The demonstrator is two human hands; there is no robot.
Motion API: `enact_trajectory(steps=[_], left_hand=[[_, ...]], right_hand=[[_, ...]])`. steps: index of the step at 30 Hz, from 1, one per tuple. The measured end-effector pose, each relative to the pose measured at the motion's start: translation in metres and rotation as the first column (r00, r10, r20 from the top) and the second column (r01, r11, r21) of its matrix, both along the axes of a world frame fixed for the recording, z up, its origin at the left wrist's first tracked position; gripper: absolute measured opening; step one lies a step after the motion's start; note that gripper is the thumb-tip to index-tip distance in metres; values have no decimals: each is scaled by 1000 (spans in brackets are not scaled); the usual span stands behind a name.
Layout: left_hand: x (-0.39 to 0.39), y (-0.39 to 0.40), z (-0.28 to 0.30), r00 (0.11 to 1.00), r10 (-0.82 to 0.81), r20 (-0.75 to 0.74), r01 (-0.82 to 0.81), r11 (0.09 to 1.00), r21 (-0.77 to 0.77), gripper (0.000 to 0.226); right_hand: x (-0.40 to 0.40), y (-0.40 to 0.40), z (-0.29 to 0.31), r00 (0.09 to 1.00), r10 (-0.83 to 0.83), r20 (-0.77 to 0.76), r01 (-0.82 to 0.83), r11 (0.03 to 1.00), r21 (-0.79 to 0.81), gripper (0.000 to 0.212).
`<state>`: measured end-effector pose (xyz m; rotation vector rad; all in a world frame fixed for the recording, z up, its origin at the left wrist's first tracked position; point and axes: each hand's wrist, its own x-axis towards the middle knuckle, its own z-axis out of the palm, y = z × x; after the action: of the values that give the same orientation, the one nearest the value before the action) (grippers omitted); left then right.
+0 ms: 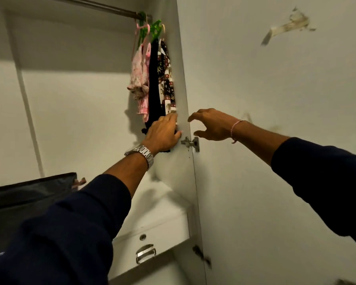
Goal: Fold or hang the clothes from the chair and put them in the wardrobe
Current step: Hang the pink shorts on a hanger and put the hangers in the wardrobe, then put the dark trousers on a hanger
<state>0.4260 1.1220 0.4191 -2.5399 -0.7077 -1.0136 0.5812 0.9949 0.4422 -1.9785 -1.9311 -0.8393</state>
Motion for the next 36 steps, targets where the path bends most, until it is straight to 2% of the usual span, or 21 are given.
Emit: enact_trajectory(steps=[7, 15, 19, 23, 26, 31, 36], left_hand=[[30, -97, -58, 972, -222, -77, 222, 975, -16, 55], [107, -257, -119, 830, -511, -224, 518, 855, -31, 56], [151, -341, -144, 727, -638, -254, 647, 760, -59, 51], [197, -429, -166, 621, -711, -329, 761, 648, 36, 41], [230, -497, -180, 542, -774, -326, 813, 582, -30, 39], [285, -603, -210, 459, -823, -334, 847, 519, -115, 38], [331, -689, -254, 388, -839, -381, 854, 483, -194, 47]], right_hand=[[3, -125, -82, 984, -144, -105, 142, 989, -26, 45], [39, -303, -145, 903, -406, -143, 392, 912, -118, 42], [65, -396, -170, 819, -544, -184, 515, 837, -184, 43], [91, -488, -195, 725, -651, -224, 612, 759, -223, 43], [111, -554, -210, 673, -702, -233, 649, 712, -268, 40], [149, -663, -233, 569, -791, -226, 707, 610, -357, 42], [178, -756, -265, 471, -857, -210, 740, 513, -436, 44]])
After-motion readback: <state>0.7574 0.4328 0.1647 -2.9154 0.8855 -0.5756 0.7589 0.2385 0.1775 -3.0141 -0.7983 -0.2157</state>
